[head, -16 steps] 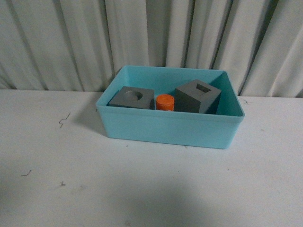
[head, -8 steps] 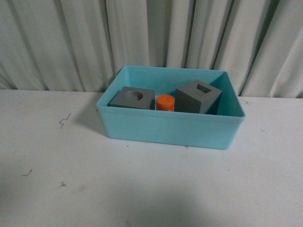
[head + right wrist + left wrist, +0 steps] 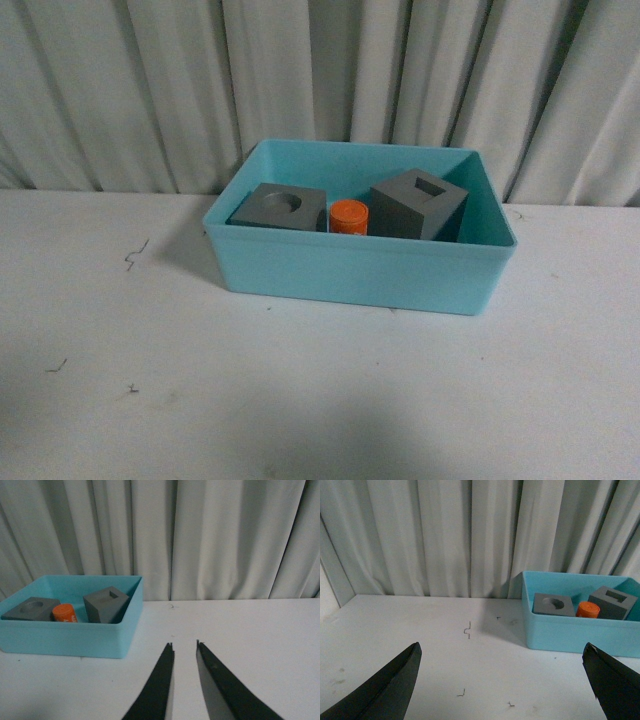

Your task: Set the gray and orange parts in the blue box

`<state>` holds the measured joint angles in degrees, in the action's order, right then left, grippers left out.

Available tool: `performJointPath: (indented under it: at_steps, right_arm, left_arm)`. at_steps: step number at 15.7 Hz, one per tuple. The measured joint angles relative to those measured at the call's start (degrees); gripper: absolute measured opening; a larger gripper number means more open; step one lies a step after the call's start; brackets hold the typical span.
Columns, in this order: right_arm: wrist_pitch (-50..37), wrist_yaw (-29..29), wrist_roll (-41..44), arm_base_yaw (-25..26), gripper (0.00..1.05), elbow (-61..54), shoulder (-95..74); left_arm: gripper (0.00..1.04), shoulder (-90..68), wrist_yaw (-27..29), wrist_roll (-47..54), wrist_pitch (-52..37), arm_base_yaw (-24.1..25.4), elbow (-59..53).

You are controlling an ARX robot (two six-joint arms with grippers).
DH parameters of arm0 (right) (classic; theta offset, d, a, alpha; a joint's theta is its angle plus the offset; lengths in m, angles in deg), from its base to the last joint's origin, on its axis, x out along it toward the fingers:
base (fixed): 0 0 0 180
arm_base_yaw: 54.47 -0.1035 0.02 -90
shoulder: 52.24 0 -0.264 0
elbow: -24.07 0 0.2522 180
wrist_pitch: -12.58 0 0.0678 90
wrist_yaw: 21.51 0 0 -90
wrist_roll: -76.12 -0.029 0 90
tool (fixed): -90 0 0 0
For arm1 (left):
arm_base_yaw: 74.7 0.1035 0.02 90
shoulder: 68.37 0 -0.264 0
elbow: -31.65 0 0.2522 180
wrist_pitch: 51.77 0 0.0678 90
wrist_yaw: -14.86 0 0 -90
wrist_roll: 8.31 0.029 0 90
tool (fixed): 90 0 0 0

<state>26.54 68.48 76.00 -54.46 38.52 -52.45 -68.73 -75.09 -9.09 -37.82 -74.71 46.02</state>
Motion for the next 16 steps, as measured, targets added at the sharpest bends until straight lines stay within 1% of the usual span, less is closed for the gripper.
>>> performJointPath:
  at_steps: [3, 7, 16]
  right_arm:
    - [0.00, 0.00, 0.00, 0.00, 0.50, 0.00, 0.00]
    - [0.00, 0.00, -0.02, 0.00, 0.99, 0.00, 0.00]
    - [0.00, 0.00, -0.02, 0.00, 0.98, 0.00, 0.00]
  left_arm:
    - [0.98, 0.00, 0.00, 0.00, 0.02, 0.00, 0.00]
    - [0.98, 0.00, -0.02, 0.00, 0.02, 0.00, 0.00]
    - [0.98, 0.00, -0.02, 0.00, 0.02, 0.00, 0.00]
